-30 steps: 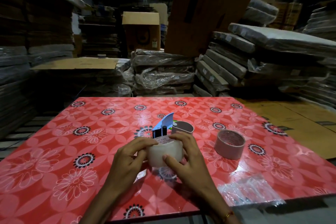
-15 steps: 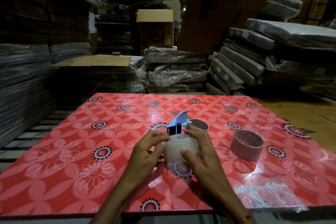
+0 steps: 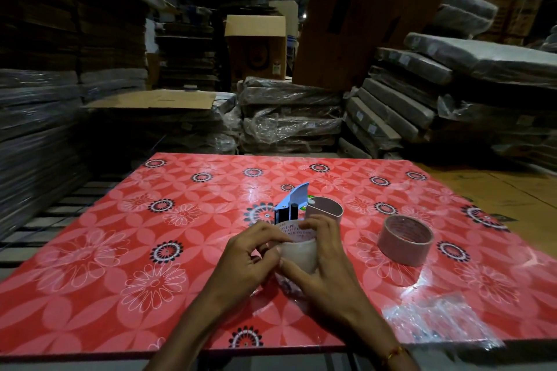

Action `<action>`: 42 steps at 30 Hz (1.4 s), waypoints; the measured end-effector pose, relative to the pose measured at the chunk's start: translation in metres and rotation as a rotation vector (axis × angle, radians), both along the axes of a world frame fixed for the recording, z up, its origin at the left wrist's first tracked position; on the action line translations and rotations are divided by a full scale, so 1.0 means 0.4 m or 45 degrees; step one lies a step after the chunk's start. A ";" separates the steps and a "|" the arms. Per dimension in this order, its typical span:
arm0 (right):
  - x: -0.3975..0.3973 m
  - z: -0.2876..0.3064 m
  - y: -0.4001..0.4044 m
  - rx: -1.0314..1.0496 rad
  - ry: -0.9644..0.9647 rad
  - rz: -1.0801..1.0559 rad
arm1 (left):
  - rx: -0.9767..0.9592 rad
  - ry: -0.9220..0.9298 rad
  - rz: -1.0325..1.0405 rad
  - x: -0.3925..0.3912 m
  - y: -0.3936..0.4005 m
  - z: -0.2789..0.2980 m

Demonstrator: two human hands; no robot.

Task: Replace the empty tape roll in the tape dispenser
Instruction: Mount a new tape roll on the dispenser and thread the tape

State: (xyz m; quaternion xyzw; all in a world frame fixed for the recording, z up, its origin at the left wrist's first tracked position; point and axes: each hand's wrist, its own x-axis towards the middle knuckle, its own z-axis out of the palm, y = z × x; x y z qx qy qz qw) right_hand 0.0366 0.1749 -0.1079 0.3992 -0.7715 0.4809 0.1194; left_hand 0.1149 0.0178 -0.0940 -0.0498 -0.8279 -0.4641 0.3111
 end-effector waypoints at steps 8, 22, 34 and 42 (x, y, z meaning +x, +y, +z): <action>0.006 0.004 0.002 -0.025 -0.085 0.008 | 0.014 0.035 0.015 -0.002 0.006 0.006; 0.006 0.015 0.007 -0.091 -0.251 -0.009 | 0.117 0.077 0.033 -0.019 0.030 0.016; -0.015 0.010 0.007 -0.061 -0.257 0.070 | -0.040 0.160 0.111 -0.034 0.025 0.030; -0.017 0.006 0.004 -0.126 -0.311 0.084 | -0.064 0.131 0.057 -0.034 0.017 0.026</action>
